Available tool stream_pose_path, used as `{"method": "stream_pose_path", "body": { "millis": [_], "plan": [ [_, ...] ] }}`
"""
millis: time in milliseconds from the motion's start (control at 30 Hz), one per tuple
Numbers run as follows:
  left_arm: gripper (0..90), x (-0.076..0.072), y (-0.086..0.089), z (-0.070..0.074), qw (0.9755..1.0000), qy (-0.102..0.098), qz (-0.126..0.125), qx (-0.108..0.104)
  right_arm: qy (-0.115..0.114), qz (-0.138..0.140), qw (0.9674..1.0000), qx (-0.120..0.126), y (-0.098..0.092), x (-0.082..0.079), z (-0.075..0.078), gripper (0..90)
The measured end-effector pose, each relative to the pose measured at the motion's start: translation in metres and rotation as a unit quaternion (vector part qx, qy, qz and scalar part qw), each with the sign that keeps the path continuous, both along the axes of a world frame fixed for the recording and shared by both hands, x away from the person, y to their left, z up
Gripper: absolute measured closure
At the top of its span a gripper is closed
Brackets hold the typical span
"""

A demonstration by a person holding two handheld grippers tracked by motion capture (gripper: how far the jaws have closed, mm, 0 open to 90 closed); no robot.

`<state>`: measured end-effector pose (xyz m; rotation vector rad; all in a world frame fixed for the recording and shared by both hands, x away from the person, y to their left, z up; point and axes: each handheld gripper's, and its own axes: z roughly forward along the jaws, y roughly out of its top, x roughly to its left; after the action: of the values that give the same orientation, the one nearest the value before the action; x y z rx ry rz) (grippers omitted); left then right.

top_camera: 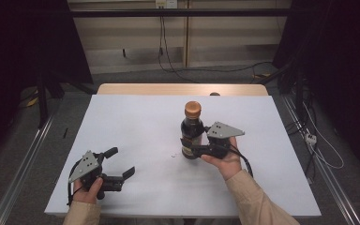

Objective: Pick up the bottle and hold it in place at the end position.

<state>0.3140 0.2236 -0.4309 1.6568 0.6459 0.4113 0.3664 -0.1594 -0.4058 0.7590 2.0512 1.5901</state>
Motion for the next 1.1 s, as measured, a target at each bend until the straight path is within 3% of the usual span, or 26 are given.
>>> {"method": "stream_pose_path", "body": {
  "millis": [467, 533, 567, 633, 867, 1100],
  "plan": [
    [2.6, 0.000, -0.001, 0.000, 1.0000, -0.001, -0.003, -0.001, 0.008, -0.009, 0.9998, 0.014, 0.007, 0.027, 0.001, 30.8],
    [2.6, 0.000, 0.000, 0.000, 1.0000, -0.002, -0.005, 0.002, 0.007, -0.009, 0.9998, 0.016, 0.010, 0.029, 0.002, 30.8],
    [2.6, 0.001, 0.002, 0.001, 0.9998, -0.007, -0.005, 0.019, 0.007, -0.008, 0.9998, 0.016, 0.011, 0.030, 0.003, 30.8],
    [2.6, 0.000, 0.000, 0.001, 1.0000, -0.002, -0.004, 0.002, 0.007, -0.007, 0.9999, 0.011, 0.014, 0.033, 0.002, 30.7],
    [2.6, -0.001, 0.001, 0.001, 1.0000, -0.001, -0.003, 0.002, 0.015, -0.010, 0.9997, 0.013, 0.017, 0.042, -0.006, 30.7],
    [2.6, 0.000, 0.001, 0.001, 1.0000, -0.001, -0.006, 0.001, 0.009, -0.014, 0.9998, 0.011, 0.018, 0.050, -0.007, 30.7]
  ]
}}
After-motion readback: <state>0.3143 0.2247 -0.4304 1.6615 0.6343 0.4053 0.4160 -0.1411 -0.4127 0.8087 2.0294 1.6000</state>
